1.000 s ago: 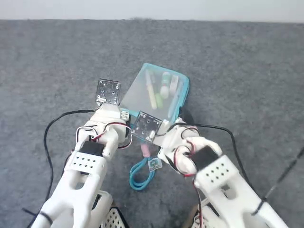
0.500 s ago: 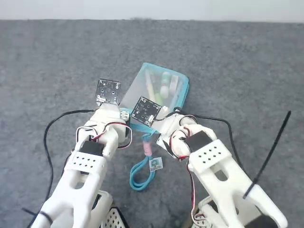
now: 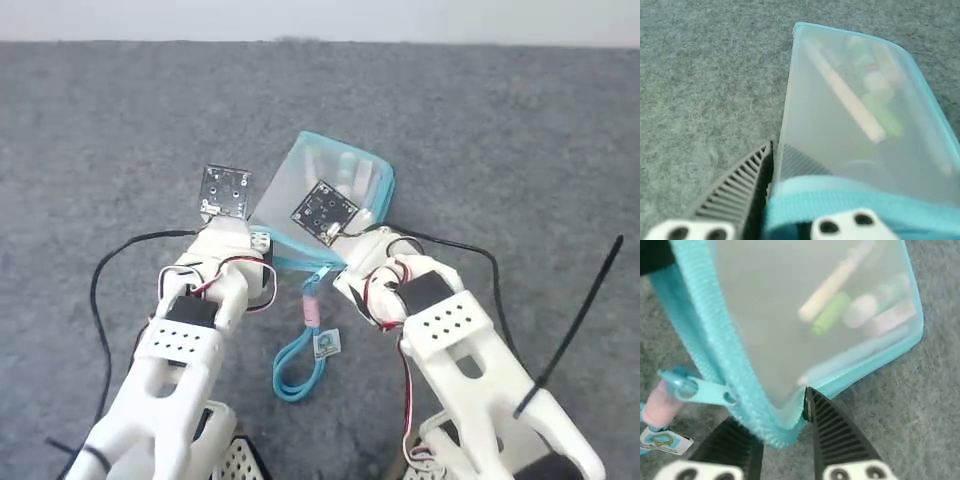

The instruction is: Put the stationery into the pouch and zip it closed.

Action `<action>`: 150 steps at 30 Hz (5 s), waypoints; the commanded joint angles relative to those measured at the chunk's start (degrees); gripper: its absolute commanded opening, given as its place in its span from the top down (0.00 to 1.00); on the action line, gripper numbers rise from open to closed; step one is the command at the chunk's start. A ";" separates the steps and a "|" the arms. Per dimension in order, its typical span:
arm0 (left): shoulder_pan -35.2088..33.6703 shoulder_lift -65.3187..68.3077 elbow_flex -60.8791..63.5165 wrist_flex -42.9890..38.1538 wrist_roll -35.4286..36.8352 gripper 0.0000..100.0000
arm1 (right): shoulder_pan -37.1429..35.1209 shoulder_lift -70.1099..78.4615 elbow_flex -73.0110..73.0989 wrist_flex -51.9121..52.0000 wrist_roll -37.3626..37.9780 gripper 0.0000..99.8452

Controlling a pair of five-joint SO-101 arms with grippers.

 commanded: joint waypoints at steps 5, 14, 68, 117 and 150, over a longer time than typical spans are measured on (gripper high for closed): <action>0.35 -0.62 -1.80 -0.44 0.70 0.84 | 2.07 4.35 -3.78 -4.26 -3.34 0.99; -0.26 -13.98 -1.19 5.54 0.70 0.83 | 10.07 21.05 -13.19 -7.43 -7.82 0.99; 0.18 -17.58 6.29 5.27 -3.96 0.83 | 4.00 9.45 -12.57 7.16 -20.57 0.76; -0.62 -17.49 6.90 2.20 -6.51 0.75 | 1.54 -14.90 -27.08 33.71 -16.26 0.99; -1.41 -17.41 5.76 -1.67 -8.88 0.75 | -11.30 -22.29 -35.69 51.03 -7.21 0.99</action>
